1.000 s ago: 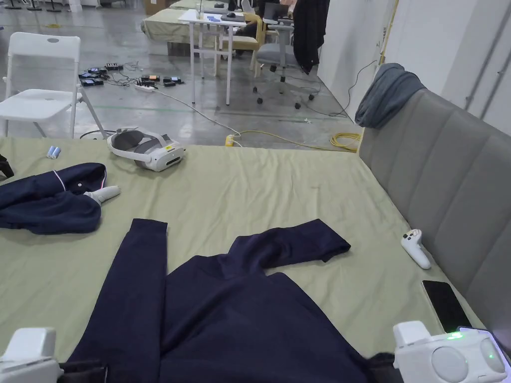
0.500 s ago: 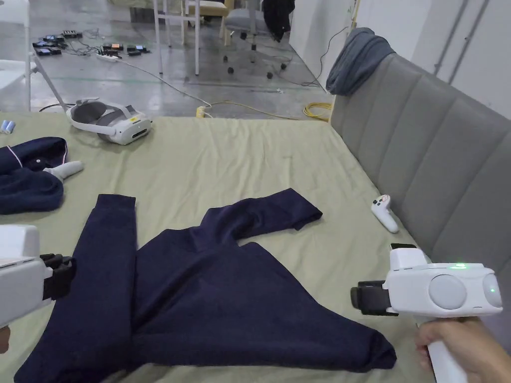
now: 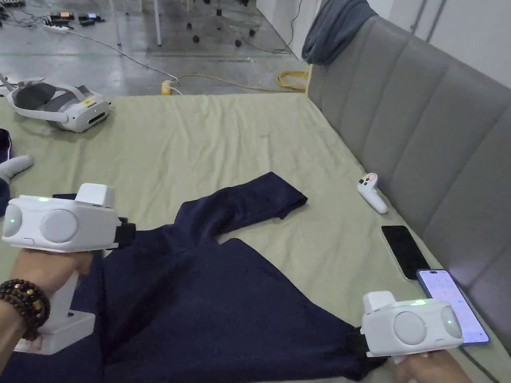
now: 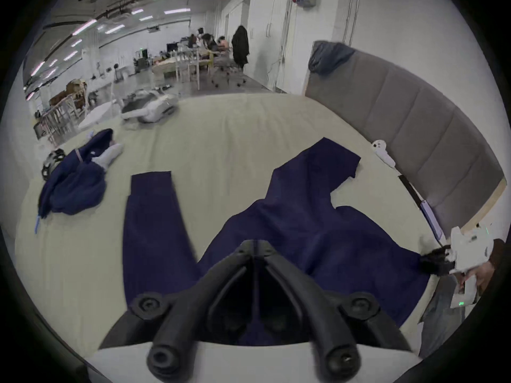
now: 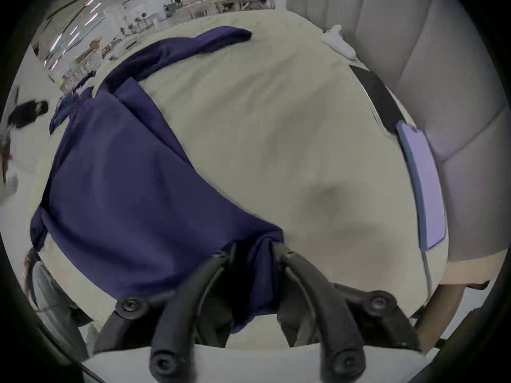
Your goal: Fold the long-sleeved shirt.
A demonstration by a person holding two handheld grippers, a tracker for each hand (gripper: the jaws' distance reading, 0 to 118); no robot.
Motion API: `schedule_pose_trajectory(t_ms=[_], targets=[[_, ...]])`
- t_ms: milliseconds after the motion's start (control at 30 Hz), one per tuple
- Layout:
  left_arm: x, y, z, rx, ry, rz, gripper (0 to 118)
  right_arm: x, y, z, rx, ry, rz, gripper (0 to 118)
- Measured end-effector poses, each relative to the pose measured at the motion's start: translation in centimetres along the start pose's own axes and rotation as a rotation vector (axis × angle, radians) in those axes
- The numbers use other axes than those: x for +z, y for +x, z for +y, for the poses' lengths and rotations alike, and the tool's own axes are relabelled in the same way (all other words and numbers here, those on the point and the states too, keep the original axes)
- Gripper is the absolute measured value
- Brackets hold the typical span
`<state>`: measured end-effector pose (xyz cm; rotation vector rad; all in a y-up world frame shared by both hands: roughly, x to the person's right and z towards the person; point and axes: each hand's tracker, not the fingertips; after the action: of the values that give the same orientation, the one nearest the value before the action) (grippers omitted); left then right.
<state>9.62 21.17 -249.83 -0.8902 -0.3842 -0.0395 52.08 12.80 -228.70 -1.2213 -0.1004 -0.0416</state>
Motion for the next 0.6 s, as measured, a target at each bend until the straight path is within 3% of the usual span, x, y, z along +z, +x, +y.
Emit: schedule_pose_trajectory(t_ms=[33, 67, 100, 133, 167, 367, 400, 467, 500, 533, 567, 600], targets=[[-1.3, -0.4, 0.7, 0.012, 0.000, -0.004, 27, 0.3, 0.0, 0.2, 0.018, -0.003, -0.001, 19], [-2.6, -1.0, 1.3, 0.026, -0.007, -0.009, 60, 0.2, 0.3, 0.3, -0.001, -0.001, 0.013, 12], [-3.7, -1.3, 1.7, 0.027, -0.016, 0.000, 86, -0.1, 0.3, 0.6, -0.002, -0.009, 0.018, 11], [-4.3, -1.4, 2.1, 0.019, -0.039, 0.005, 103, -0.3, 0.5, 0.7, -0.003, -0.015, 0.023, 11], [-5.0, -1.7, 2.3, 0.011, -0.041, 0.020, 106, -0.3, 0.7, 0.7, -0.004, -0.017, 0.029, 11], [-10.8, -2.0, 2.2, -0.166, -0.156, 0.053, 93, 0.0, 0.6, 0.5, -0.007, -0.014, 0.048, 11], [-11.2, -0.9, 1.6, -0.177, -0.184, 0.057, 85, 0.0, 0.6, 0.6, -0.009, -0.015, 0.049, 11], [-12.3, 0.3, 0.3, -0.224, -0.290, 0.041, 55, 0.0, 0.7, 0.6, -0.008, -0.017, 0.053, 11], [-12.2, 0.8, -0.5, -0.245, -0.318, 0.028, 55, 0.0, 0.8, 0.7, -0.013, -0.018, 0.054, 11], [-11.8, 1.1, -0.4, -0.262, -0.200, 0.107, 45, -0.1, 0.8, 0.7, -0.013, -0.018, 0.055, 11], [-11.6, 1.1, -0.1, -0.242, -0.244, 0.069, 7, -0.1, 0.8, 0.7, -0.009, -0.017, 0.055, 11], [-11.4, 1.2, 0.1, -0.237, -0.264, 0.040, 8, -0.1, 0.9, 0.8, -0.008, -0.017, 0.056, 11]])
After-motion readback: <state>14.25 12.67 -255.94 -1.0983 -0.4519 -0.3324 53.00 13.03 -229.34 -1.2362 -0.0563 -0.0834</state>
